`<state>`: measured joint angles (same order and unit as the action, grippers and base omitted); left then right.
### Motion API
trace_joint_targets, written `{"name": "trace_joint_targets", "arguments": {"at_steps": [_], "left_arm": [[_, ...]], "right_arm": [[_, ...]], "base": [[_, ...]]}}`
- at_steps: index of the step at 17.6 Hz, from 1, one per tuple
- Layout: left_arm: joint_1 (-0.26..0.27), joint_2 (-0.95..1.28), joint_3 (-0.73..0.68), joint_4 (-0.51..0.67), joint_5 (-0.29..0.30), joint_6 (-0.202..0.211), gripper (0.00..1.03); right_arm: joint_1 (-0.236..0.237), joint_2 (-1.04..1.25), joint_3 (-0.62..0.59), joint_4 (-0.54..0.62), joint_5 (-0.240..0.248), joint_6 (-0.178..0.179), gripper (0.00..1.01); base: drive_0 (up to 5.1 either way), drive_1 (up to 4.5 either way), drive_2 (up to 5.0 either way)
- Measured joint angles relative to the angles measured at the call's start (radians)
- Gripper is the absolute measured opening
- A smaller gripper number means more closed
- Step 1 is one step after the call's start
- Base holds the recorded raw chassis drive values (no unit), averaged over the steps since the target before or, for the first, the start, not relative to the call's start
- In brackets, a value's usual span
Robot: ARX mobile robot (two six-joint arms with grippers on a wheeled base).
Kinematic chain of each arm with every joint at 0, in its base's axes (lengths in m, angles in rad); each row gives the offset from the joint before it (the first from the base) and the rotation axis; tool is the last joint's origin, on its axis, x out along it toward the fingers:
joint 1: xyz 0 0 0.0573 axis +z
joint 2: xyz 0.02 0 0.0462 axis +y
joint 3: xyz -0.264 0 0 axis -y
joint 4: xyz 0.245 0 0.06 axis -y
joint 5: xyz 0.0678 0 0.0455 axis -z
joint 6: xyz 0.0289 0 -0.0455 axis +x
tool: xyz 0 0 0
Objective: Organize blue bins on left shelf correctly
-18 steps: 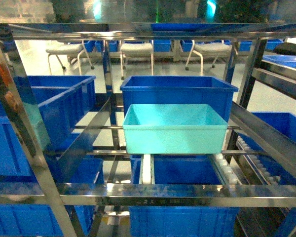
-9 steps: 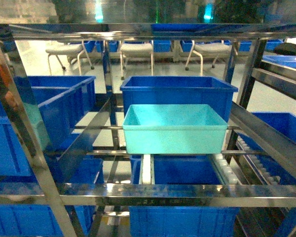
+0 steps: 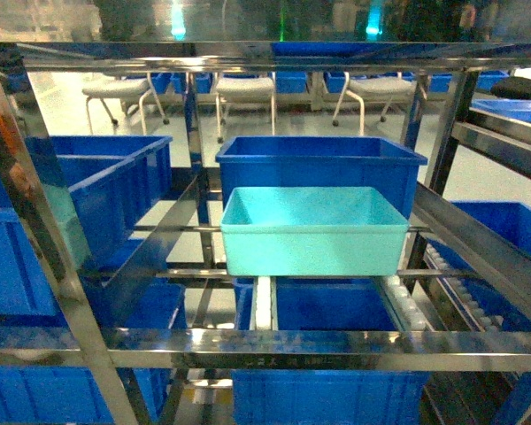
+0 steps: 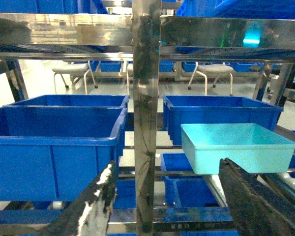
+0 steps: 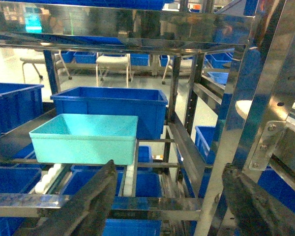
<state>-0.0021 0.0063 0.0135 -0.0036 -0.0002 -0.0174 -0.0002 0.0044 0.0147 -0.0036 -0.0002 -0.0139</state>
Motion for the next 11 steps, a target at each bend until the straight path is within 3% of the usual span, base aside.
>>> {"name": "trace_joint_targets", "arguments": {"at_steps": [3,11], "left_arm": [[0.000,0.000,0.000,0.000,0.000,0.001,1.00],[0.000,0.000,0.000,0.000,0.000,0.001,0.98]], "right_arm": [[0.000,0.000,0.000,0.000,0.000,0.001,1.00],[0.000,0.000,0.000,0.000,0.000,0.001,0.98]], "base": [[0.0,0.00,0.0],[0.0,0.00,0.0]]}}
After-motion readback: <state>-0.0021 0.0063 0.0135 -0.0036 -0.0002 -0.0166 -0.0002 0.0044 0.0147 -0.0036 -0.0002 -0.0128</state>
